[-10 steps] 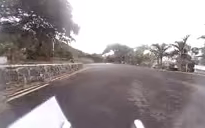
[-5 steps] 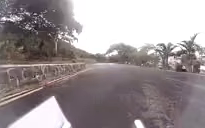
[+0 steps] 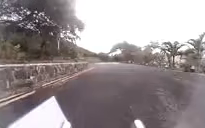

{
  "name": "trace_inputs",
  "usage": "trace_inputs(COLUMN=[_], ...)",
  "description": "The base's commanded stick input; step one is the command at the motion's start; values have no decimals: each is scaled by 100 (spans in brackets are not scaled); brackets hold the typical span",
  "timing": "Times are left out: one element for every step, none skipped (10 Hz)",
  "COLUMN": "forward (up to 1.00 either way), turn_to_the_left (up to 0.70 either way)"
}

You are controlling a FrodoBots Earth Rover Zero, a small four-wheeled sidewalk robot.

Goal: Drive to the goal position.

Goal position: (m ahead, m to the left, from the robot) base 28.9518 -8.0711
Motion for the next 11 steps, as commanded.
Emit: trace_inputs(forward=[100, 100, 100, 100, 100, 100, 100, 100, 100, 100, 100], turn_to_the_left=[0, 0, 0, 0, 0, 0, 0, 0, 0, -22, -36])
